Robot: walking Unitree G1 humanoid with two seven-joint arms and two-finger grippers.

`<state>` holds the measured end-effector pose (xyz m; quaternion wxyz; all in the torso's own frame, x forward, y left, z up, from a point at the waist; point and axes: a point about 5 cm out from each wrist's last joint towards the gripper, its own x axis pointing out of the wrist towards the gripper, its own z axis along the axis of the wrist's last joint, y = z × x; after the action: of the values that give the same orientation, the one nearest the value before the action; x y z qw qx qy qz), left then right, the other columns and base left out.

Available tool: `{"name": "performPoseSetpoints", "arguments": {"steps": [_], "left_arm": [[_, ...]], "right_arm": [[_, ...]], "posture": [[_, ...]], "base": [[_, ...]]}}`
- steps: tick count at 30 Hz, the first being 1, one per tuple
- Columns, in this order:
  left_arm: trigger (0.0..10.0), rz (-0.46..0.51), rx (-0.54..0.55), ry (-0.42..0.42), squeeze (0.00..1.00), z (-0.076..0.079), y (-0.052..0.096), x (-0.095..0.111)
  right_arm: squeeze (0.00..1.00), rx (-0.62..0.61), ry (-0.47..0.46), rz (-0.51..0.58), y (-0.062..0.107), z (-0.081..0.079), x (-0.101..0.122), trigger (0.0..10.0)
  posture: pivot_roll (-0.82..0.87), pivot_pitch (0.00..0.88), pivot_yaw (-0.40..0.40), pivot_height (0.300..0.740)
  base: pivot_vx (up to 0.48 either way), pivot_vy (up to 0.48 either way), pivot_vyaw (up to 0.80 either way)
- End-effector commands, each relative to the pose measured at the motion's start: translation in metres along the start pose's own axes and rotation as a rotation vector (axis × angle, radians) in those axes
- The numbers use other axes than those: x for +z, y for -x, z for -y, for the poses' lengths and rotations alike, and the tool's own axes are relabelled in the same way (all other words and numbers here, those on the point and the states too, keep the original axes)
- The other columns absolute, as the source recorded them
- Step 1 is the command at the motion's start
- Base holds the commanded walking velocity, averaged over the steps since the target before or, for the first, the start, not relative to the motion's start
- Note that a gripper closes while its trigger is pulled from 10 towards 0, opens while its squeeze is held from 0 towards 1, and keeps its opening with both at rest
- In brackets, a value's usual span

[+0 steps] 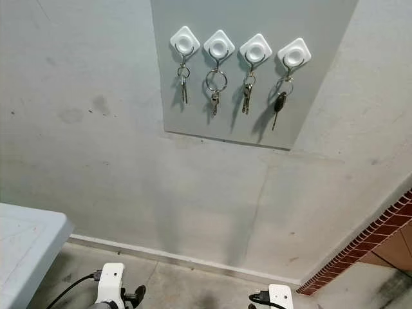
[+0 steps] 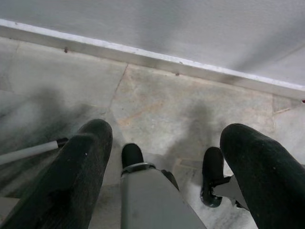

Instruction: Hang keys on a hook

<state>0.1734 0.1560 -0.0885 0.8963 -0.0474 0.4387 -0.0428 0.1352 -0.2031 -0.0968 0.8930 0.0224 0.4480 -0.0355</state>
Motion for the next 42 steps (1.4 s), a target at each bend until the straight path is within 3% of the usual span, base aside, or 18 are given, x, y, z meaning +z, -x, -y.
{"name": "performPoseSetpoints", "arguments": {"steps": [1, 12, 16, 22, 33, 42], "left_arm": [[10.0, -0.001, -0.014, -0.004, 0.0, 0.002, -0.002, 0.004], [10.0, 0.009, -0.04, -0.077, 0.0, 0.005, -0.005, 0.016], [10.0, 0.018, -0.043, -0.1, 0.0, 0.004, -0.005, 0.019], [10.0, 0.037, -0.041, -0.141, 0.0, 0.001, -0.005, 0.023], [10.0, -0.009, 0.032, -0.017, 0.0, -0.01, 0.001, 0.0], [10.0, -0.003, 0.001, -0.048, 0.0, -0.001, 0.0, 0.001]], "right_arm": [[0.0, -0.005, 0.005, 0.007, -0.001, 0.002, 0.003, 10.0], [0.0, -0.046, -0.013, -0.026, 0.003, 0.012, -0.006, 10.0], [0.0, -0.045, -0.042, -0.021, 0.003, 0.011, -0.006, 10.0], [0.0, -0.026, -0.01, 0.0, 0.002, 0.008, -0.003, 10.0], [0.0, -0.044, -0.07, -0.012, 0.003, 0.004, -0.007, 10.0], [0.0, -0.03, -0.044, -0.013, 0.001, 0.002, -0.004, 10.0]], "posture": [[-0.03, 0.0, -0.021, 0.74], [-0.05, 0.0, -0.005, 0.74], [-0.05, 0.0, -0.002, 0.74], [-0.08, 0.0, 0.018, 0.74], [-0.07, 0.0, 0.006, 0.74], [-0.06, 0.0, -0.004, 0.74]], "base": [[0.0, 0.0, 0.0], [0.0, 0.0, 0.0], [0.0, 0.0, 0.0], [0.0, 0.0, 0.0], [0.0, 0.0, 0.0], [0.0, 0.0, 0.0]]}}
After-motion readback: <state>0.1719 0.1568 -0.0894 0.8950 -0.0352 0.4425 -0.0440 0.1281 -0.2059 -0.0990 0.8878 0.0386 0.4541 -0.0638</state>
